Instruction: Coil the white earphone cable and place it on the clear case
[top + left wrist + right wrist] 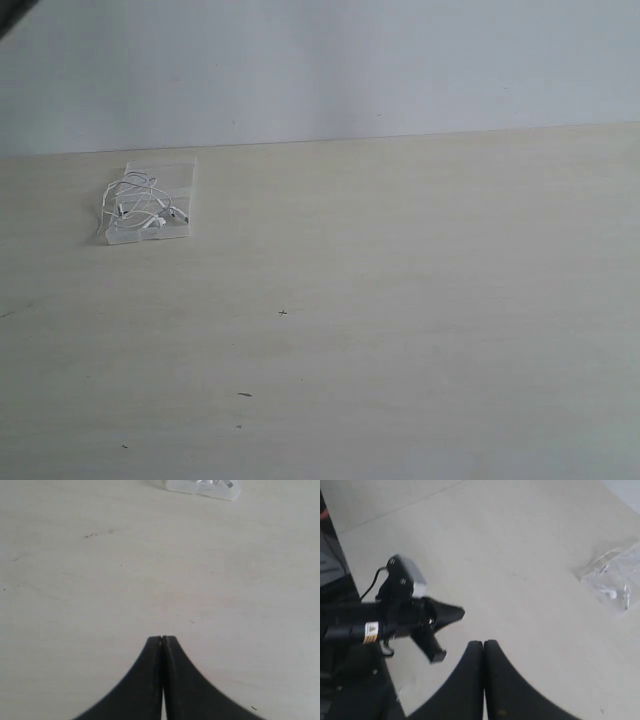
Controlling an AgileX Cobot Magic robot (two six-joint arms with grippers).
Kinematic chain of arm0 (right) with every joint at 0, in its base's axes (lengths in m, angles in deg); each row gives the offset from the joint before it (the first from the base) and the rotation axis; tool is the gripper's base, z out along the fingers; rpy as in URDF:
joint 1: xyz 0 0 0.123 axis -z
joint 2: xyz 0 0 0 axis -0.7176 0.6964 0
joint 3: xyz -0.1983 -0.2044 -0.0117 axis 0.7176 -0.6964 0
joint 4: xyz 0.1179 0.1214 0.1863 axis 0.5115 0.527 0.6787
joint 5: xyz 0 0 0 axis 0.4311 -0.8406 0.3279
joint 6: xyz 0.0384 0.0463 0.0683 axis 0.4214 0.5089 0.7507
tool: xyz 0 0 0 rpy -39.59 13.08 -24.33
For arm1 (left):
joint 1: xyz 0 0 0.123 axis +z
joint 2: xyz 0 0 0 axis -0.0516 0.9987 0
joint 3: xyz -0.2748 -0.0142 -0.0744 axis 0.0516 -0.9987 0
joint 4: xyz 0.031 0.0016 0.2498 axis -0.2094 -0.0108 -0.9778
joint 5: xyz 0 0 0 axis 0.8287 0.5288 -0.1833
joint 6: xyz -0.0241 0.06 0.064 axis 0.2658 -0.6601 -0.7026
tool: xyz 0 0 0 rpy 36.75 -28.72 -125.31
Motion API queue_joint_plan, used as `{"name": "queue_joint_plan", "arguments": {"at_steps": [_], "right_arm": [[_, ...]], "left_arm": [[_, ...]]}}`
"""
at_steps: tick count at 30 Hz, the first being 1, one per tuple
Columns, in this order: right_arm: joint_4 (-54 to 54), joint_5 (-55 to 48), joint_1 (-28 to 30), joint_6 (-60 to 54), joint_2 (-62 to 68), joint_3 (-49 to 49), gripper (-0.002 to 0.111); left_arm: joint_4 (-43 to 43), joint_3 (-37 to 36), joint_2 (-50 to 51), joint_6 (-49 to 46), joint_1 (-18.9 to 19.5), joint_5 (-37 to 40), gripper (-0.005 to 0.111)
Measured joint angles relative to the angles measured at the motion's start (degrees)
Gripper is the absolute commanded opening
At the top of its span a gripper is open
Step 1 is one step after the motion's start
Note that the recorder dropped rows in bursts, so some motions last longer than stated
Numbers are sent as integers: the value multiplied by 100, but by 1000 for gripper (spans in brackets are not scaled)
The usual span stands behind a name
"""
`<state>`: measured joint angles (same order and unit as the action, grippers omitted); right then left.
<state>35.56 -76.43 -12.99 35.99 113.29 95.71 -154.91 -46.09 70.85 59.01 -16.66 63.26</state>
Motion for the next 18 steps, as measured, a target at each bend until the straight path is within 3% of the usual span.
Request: {"name": "queue_joint_plan", "arguments": {"at_steps": [2, 6, 14, 18], "right_arm": [[-129, -20, -161, 131, -1231, -1545, 0], [-294, -74, -174, 545, -3062, -3001, 0], [-456, 46, -174, 608, -4454, -3146, 0], [-553, 1461, -14, 609, -4936, -3377, 0]], "left_arm": [[0, 0, 0, 0, 0, 0, 0], [0, 0, 0, 0, 0, 0, 0], [0, 0, 0, 0, 0, 0, 0], [0, 0, 0, 0, 0, 0, 0]]}}
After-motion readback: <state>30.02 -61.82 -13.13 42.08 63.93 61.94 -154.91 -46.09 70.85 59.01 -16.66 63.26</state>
